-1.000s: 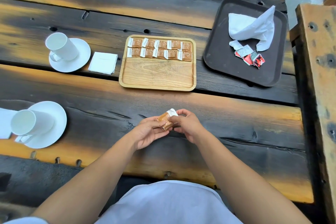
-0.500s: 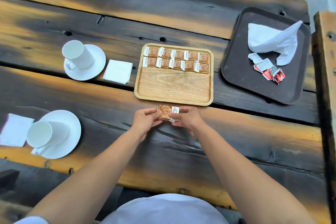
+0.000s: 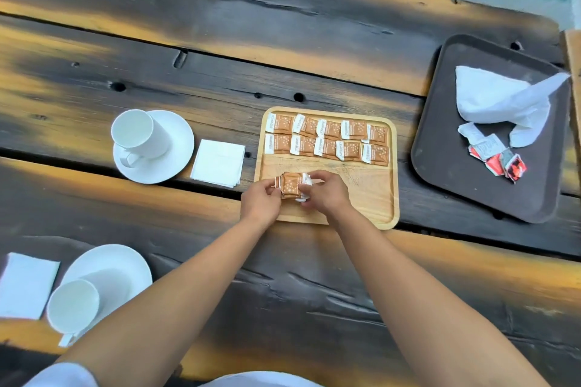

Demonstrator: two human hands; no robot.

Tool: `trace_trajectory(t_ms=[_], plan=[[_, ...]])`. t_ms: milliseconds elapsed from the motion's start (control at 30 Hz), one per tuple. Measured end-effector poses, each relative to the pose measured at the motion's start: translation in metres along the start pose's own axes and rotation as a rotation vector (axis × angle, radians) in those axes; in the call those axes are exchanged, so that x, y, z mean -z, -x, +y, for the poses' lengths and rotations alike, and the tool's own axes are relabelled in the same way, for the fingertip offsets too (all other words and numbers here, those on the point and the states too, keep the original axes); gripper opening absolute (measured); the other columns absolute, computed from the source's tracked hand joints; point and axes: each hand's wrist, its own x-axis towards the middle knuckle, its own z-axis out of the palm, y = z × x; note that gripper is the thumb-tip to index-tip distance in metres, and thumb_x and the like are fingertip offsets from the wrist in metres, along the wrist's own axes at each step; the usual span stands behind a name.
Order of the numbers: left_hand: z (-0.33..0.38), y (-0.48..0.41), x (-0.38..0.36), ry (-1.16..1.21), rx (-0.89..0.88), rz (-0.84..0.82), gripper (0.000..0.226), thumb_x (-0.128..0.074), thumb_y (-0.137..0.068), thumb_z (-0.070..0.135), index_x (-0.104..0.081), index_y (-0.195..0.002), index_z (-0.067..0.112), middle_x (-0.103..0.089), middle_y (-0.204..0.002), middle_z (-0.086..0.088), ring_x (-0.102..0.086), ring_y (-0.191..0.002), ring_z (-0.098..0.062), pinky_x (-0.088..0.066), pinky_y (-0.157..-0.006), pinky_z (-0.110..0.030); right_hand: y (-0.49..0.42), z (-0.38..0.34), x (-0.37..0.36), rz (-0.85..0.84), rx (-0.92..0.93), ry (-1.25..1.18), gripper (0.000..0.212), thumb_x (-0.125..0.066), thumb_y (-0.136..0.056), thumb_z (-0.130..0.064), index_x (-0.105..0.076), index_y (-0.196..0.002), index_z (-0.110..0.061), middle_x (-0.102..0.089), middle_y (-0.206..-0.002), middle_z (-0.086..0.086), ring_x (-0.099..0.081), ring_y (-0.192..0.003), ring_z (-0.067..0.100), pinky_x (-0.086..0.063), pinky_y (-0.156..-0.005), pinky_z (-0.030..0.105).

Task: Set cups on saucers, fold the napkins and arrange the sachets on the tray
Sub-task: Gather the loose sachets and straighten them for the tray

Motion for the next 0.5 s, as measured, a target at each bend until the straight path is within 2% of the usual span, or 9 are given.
trace_trajectory(t_ms=[67,133,267,333,400,500], plan=[[0.003,-0.009,0.003,-0.003,-0.009,-0.012,0.030,-0.056,-0.091,0.013,-0.071,-0.116,0.017,-0.067,-0.087,0.008,-0.071,-0.090,-0.029,-0.057,-0.087,-0.044,-0.009,-0.006,-0.006,0.014,-0.003,0.015,0.020,-0.074,-0.082,-0.009,-0.067,-0.099,-0.017,-0.069,-0.087,0.011,-0.068,-0.064,0.025,-0.062,-0.074,0.045],[0.007,-0.015,0.004,0.002,-0.012,-0.025,0.031,-0.053,-0.091,0.012,-0.072,-0.114,0.020,-0.069,-0.086,0.011,-0.071,-0.091,-0.028,-0.057,-0.087,-0.045,-0.018,-0.010,-0.012,0.037,0.009,0.065,0.019,-0.072,-0.084,-0.012,-0.069,-0.102,-0.017,-0.071,-0.088,0.010,-0.072,-0.069,0.028,-0.061,-0.077,0.045],[0.011,-0.024,0.006,-0.086,-0.087,-0.007,0.033,-0.048,-0.091,0.012,-0.071,-0.115,0.019,-0.075,-0.102,-0.009,-0.070,-0.092,-0.030,-0.056,-0.088,-0.043,-0.030,-0.013,-0.021,0.060,0.028,0.121,0.025,-0.071,-0.083,-0.018,-0.072,-0.108,-0.015,-0.073,-0.089,0.005,-0.073,-0.077,0.027,-0.059,-0.081,0.043],[0.010,-0.025,0.004,-0.131,-0.100,0.010,0.036,-0.047,-0.092,0.010,-0.068,-0.121,0.014,-0.069,-0.112,-0.017,-0.066,-0.102,-0.033,-0.051,-0.098,-0.043,-0.032,-0.012,-0.025,0.075,0.061,0.153,0.026,-0.071,-0.081,-0.020,-0.071,-0.106,-0.015,-0.074,-0.092,0.005,-0.072,-0.085,0.028,-0.057,-0.086,0.040],[0.010,-0.022,0.001,-0.205,-0.111,0.040,0.036,-0.048,-0.095,0.011,-0.063,-0.127,0.009,-0.060,-0.125,-0.016,-0.058,-0.116,-0.031,-0.039,-0.109,-0.033,-0.030,-0.008,-0.025,0.099,0.095,0.207,0.028,-0.069,-0.081,-0.022,-0.070,-0.108,-0.016,-0.075,-0.093,0.005,-0.070,-0.091,0.025,-0.053,-0.087,0.031],[0.011,-0.014,-0.007,-0.265,-0.155,0.032,0.033,-0.048,-0.095,0.009,-0.063,-0.124,0.007,-0.056,-0.120,-0.016,-0.053,-0.115,-0.030,-0.035,-0.103,-0.028,-0.029,-0.002,-0.019,0.119,0.109,0.241,0.033,-0.069,-0.081,-0.024,-0.068,-0.113,-0.015,-0.075,-0.099,0.006,-0.067,-0.097,0.024,-0.049,-0.088,0.029]])
